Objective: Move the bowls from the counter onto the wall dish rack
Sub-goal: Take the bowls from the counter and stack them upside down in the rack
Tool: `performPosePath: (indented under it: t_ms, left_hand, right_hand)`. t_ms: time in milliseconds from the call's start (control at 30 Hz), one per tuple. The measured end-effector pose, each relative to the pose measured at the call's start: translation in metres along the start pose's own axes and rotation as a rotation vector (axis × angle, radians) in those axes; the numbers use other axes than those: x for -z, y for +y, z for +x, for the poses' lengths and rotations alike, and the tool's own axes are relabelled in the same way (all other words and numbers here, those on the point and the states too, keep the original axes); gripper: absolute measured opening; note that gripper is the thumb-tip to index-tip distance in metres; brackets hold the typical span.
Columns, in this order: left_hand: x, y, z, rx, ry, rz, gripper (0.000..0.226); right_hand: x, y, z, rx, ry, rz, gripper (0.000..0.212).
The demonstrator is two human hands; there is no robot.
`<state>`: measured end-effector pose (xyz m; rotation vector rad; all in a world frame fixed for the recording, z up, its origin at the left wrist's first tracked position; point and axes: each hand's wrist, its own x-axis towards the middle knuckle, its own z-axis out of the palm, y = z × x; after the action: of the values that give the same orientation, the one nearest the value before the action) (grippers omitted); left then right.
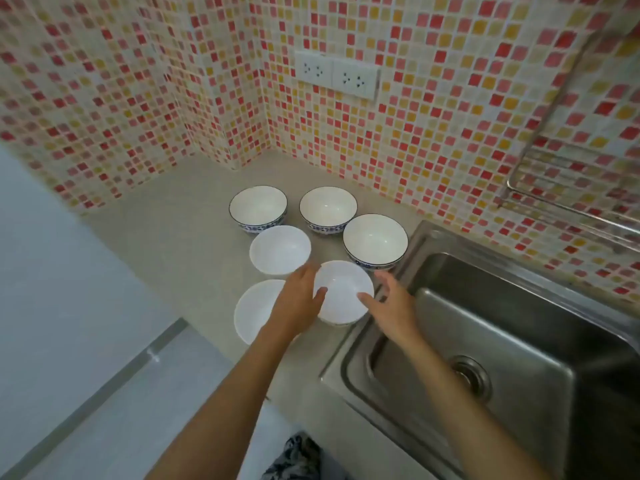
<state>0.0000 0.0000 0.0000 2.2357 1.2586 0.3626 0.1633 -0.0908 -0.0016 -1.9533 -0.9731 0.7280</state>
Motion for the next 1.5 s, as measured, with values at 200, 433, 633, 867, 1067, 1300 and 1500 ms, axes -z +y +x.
performPosePath:
  t_ms: [200, 433, 633, 867, 1067, 1300, 1500]
  left_hand:
    - [-0.016, -0.013, 0.027, -0.03, -0.06, 0.248, 0.054]
    - [-0.024, -0.02, 0.037, -0.053, -0.163, 0.272, 0.058]
    - [-0.018, -0.014, 0.042, -0.009, -0.112, -0.237, 0.047]
    - [-0.013, 0.022, 0.041, 0.156, -0.331, -0.776, 0.036]
    - [-0.027, 0.071, 0.036, 0.172, -0.519, -0.911, 0.048]
    - [-0.044, 0.14, 0.013, 0.135, -0.529, -0.971, 0.054]
    - [-0.049, 0.2, 0.002, 0.075, -0.47, -1.081, 0.024]
  right_hand:
    - [-0.028, 0.01, 0.015, -0.242, 0.034, -0.029, 0.064]
    - [-0.04, 0.024, 0.022, -0.367, 0.054, 0.135, 0.049]
    - [-0.02, 0.016, 0.003, -0.426, 0.132, 0.322, 0.04]
    - [0.011, 0.01, -0.029, -0.441, 0.288, 0.447, 0.041]
    - [0.048, 0.015, -0.053, -0.415, 0.417, 0.444, 0.038]
    - [0.11, 0.029, -0.08, -0.377, 0.5, 0.414, 0.031]
    - [0.187, 0.016, -0.099, -0.235, 0.568, 0.289, 0.027]
